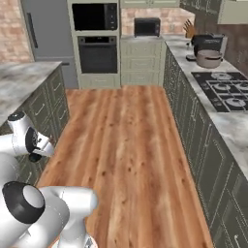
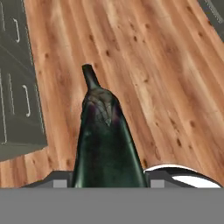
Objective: Turn on the sink faucet. Then move the eggplant from the counter to the sink. Turn off the sink. Move the vegetable from the sink to the pot next to the stove. Finally move the pot to the front right burner.
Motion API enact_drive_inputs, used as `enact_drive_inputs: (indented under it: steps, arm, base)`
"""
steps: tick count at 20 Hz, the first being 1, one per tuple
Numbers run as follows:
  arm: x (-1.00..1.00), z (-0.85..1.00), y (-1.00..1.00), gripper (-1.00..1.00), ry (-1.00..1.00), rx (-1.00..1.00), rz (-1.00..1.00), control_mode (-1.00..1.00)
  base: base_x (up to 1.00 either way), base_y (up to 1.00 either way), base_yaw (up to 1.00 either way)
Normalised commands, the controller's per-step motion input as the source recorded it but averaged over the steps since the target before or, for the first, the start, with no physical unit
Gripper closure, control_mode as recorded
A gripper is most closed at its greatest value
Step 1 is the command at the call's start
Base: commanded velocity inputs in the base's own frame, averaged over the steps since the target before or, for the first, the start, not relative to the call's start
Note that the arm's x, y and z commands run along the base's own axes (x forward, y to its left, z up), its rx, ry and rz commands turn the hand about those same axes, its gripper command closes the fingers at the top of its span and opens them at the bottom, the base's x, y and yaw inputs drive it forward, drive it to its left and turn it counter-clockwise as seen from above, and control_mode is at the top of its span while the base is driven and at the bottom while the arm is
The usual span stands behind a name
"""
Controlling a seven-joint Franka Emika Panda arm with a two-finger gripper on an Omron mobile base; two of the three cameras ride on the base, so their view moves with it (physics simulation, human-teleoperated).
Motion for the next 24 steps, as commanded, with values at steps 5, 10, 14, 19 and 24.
enact_drive_inputs:
  steps: [5,10,14,19,24]
  arm:
    - [0.0,0.0,0.0,1.0,0.0,0.0,0.0,1.0]
    - [0.0,0.0,0.0,1.0,0.0,0.0,0.0,1.0]
    - [0.0,0.0,0.0,1.0,0.0,0.0,0.0,1.0]
    - [0.0,0.0,0.0,1.0,0.0,0.0,0.0,1.0]
    - [0.0,0.0,0.0,1.0,0.0,0.0,0.0,1.0]
  base:
    - [0.34,0.12,-0.52]
    - [0.42,0.45,-0.48]
    - [0.47,0.57,-0.46]
    - [0.43,0.67,-0.47]
    - [0.4,0.75,-0.47]
